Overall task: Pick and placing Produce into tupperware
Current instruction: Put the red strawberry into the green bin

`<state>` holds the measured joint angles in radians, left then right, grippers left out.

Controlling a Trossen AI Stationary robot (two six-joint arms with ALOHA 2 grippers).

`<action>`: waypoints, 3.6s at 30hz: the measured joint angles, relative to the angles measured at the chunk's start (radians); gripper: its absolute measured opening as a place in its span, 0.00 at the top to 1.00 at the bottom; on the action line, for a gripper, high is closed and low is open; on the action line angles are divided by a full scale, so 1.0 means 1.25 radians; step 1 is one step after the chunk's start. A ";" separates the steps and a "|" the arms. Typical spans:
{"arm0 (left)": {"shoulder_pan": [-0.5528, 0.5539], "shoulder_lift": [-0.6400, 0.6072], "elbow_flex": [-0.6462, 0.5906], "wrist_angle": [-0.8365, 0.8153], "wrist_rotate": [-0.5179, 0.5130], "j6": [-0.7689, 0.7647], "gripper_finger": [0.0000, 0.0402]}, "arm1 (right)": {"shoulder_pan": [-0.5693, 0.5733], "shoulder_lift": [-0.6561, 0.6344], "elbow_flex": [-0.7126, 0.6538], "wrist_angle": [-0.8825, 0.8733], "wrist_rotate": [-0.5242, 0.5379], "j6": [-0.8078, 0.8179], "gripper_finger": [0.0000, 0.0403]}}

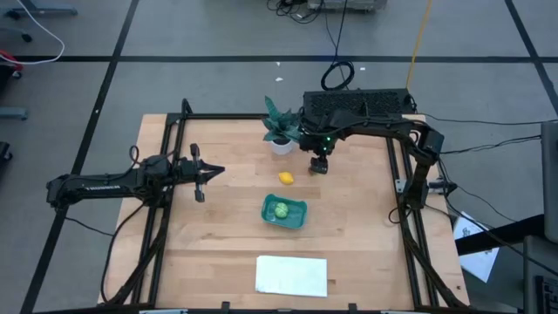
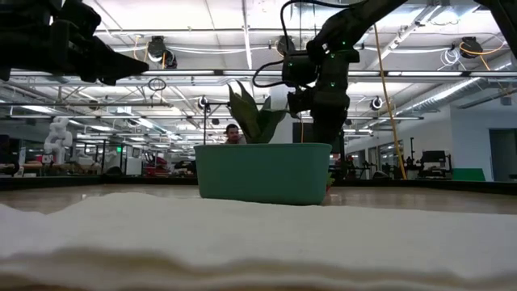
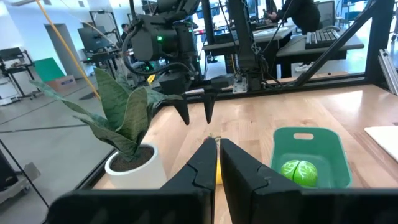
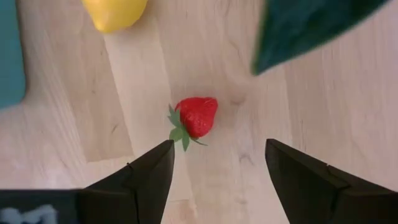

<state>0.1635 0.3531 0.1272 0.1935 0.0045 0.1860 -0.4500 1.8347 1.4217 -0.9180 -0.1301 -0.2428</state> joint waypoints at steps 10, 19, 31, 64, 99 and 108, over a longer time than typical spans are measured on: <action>0.000 0.000 0.000 -0.009 -0.005 0.002 0.94 | -0.002 0.000 -0.007 0.051 0.001 0.034 0.39; 0.000 0.000 0.000 -0.009 -0.005 -0.003 0.94 | 0.015 -0.015 -0.007 0.032 -0.001 -0.101 0.39; 0.000 0.000 0.000 -0.008 -0.005 -0.005 0.94 | 0.063 -0.046 -0.007 0.021 0.000 -0.358 0.39; 0.000 0.000 0.000 -0.015 -0.005 -0.005 0.94 | 0.072 -0.046 -0.111 0.190 0.003 -0.580 0.24; 0.000 0.000 0.000 -0.028 -0.005 0.002 0.94 | 0.105 -0.046 -0.125 0.247 0.109 -0.462 0.19; 0.000 0.000 0.000 -0.035 -0.005 0.000 0.94 | 0.105 -0.046 -0.125 0.198 0.123 -0.590 0.19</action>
<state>0.1631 0.3534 0.1272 0.1501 -0.0017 0.1856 -0.3187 1.7767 1.2652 -0.6711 0.0242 -0.9798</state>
